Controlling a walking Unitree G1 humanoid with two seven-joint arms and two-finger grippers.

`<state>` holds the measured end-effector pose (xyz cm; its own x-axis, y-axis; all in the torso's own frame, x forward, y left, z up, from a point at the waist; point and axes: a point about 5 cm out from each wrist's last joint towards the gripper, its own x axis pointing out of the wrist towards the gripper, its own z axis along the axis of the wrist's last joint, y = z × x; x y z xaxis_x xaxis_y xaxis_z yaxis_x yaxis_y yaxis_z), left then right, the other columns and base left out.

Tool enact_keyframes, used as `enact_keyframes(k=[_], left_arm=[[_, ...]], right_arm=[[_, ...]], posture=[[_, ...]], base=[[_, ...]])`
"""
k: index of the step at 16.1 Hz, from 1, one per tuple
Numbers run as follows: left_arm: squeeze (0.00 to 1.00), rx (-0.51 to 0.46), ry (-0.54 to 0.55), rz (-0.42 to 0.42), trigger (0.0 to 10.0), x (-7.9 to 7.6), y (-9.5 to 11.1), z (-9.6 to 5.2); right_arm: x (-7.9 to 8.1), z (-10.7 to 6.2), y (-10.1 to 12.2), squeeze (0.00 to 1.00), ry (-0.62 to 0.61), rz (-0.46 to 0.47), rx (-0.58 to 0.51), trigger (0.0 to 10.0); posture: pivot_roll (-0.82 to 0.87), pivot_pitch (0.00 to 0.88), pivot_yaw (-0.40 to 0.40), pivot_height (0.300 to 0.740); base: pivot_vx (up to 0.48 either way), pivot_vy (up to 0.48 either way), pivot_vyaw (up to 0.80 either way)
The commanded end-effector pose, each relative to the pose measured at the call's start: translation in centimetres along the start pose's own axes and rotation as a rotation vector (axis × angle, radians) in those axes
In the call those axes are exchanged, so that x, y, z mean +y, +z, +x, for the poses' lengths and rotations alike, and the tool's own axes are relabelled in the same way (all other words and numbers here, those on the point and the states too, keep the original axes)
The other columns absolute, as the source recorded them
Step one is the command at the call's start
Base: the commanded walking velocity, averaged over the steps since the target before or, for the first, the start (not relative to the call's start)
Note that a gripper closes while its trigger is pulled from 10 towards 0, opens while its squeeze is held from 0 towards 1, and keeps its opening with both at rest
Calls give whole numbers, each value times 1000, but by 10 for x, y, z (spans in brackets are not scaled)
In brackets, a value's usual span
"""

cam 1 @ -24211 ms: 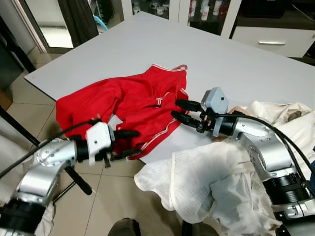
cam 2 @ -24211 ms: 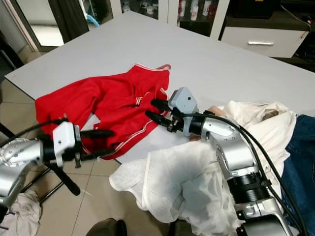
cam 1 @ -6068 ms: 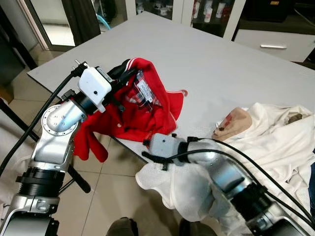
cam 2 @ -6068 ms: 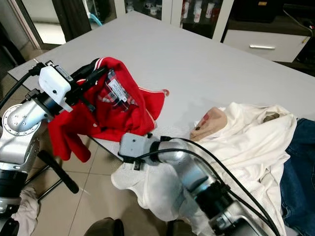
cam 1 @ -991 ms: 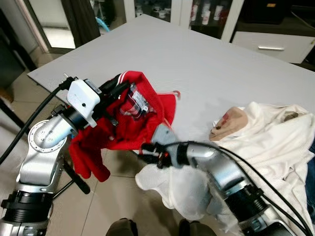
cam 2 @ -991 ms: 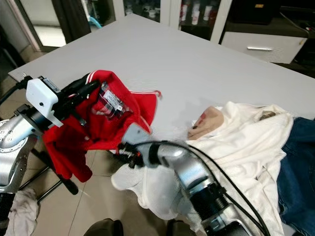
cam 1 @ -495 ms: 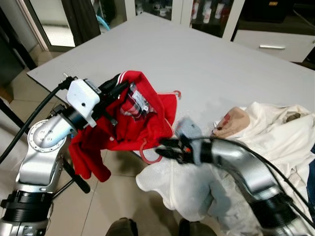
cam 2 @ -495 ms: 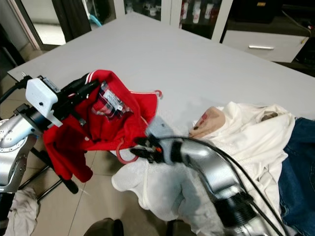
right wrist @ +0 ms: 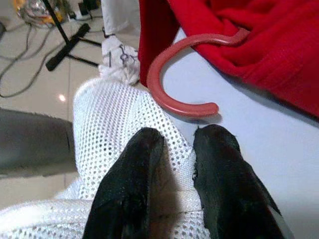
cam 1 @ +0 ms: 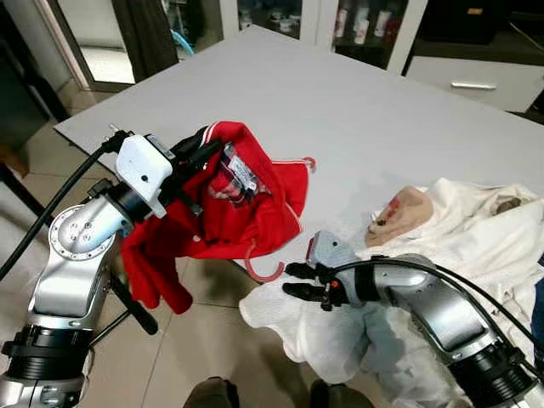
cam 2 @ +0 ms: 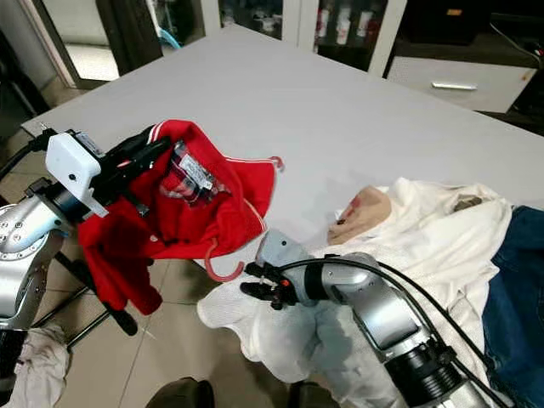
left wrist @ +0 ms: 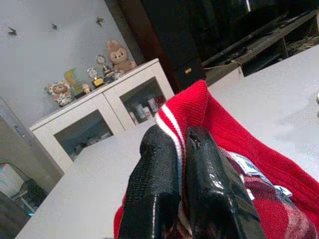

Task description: Hang hanger

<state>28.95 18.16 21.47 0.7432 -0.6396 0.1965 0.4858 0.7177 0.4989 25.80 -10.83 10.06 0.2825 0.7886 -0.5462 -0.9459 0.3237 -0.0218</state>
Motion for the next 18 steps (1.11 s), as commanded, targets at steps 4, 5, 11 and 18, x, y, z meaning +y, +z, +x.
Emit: enact_keyframes(k=[4, 5, 11, 18], left_arm=[[0, -11, -16, 21, 10000, 1, 3, 2], [0, -12, -17, 19, 10000, 0, 3, 3], [0, -12, -19, 15, 10000, 1, 3, 3], [0, -6, -18, 22, 10000, 3, 3, 1]], right_arm=[[-25, -17, -27, 0, -149, 44, 150, 10000], [-28, -20, -15, 0, -150, 23, 105, 10000], [-29, -19, 32, 0, -175, -73, -106, 10000], [2, -8, 40, 0, 10, -19, -227, 10000]], posture=[[57, 88, 49, 740], [57, 88, 49, 740], [60, 92, 55, 740], [66, 92, 62, 740]], base=[[0, 0, 0], [0, 0, 0], [0, 0, 0], [0, 0, 0]])
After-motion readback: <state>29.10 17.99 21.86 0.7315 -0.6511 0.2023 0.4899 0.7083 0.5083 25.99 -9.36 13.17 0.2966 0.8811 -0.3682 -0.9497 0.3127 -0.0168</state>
